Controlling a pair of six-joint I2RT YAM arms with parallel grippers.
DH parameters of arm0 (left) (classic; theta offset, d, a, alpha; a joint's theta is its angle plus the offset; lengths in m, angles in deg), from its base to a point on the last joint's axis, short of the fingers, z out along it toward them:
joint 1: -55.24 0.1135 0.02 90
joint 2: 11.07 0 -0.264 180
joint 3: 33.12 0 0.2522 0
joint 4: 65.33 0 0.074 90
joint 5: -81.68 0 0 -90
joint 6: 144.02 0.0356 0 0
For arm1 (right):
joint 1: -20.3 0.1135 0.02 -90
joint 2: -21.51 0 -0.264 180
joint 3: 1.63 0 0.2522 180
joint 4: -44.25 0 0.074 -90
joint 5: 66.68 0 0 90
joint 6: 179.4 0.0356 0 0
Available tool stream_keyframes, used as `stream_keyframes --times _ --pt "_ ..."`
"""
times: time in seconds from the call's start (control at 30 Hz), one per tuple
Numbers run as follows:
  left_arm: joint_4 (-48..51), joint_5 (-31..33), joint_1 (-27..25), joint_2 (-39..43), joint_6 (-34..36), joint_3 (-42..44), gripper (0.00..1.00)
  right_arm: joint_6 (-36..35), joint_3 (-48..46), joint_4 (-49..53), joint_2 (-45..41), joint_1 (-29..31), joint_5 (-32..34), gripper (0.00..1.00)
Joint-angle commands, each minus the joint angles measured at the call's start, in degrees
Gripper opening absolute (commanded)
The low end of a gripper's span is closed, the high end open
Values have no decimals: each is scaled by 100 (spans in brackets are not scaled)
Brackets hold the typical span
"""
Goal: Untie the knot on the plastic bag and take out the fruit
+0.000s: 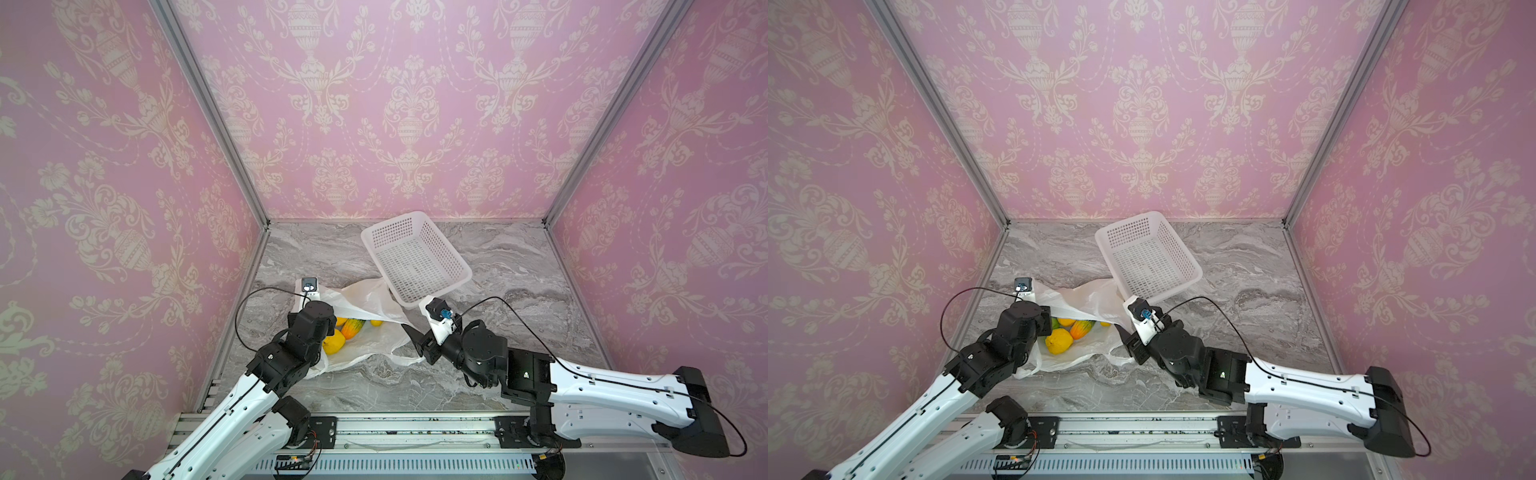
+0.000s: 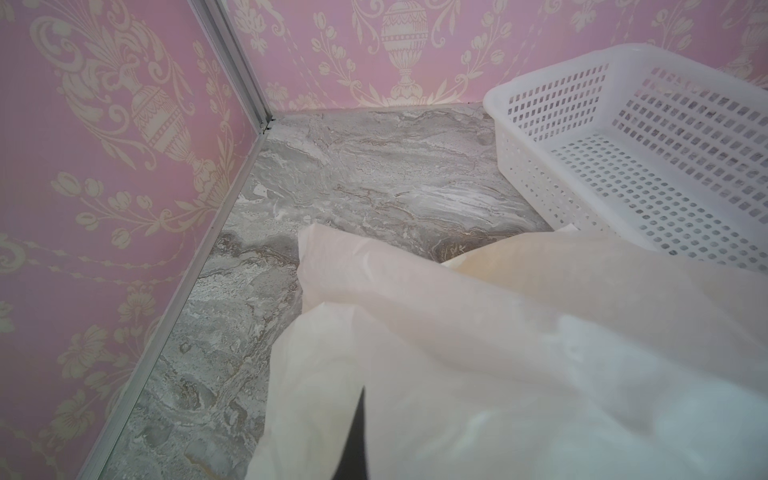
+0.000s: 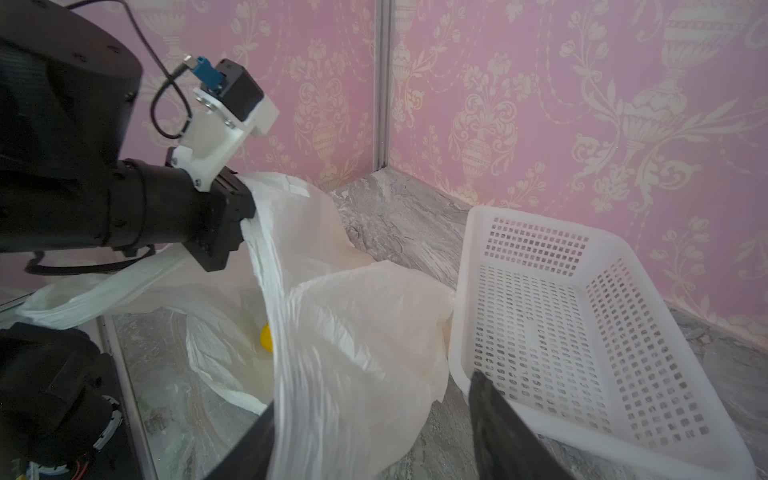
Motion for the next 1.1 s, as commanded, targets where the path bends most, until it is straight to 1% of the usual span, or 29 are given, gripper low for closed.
stream_keyframes --times 0.0,0.07,0.13,0.17,0.2,0.27,0.3,0.43,0.53,0.57,0.7,0.8,0.97,1.07 --pt "-42 -84 78 -157 152 -90 0 -340 441 119 321 394 104 62" --pt "-82 -108 87 -209 165 -122 0 -296 674 99 762 600 79 62" --pt "-138 -160 93 -219 178 -146 0 -211 912 188 1189 636 16 62" --pt "-148 -181 102 -210 178 -147 0 -200 973 209 1361 636 122 63" --pt "-142 -194 103 -180 178 -155 0 -172 974 181 1463 629 362 64" --pt "-111 -175 128 -120 186 -182 0 -113 818 89 1482 565 682 71" --pt "-102 -165 150 -95 187 -193 0 -50 730 86 1402 481 698 76" --pt "-76 -256 190 -87 188 -304 0 282 582 288 1145 155 397 94" --pt "-18 -298 204 -49 195 -310 0 821 868 765 1504 -299 -46 100" --pt "-7 -282 199 -11 204 -493 0 926 934 799 1718 -419 -163 100" --pt "4 -154 217 97 217 -548 0 1269 1365 890 2745 -802 -432 100" --pt "38 47 259 24 235 -666 0 1411 1914 998 3599 -1040 -620 97" --pt "-2 356 329 -58 258 -723 0 1469 3016 1096 4748 -1292 -701 86" --pt "-50 554 391 54 257 -666 0 1399 3857 1309 5421 -1467 -702 76"
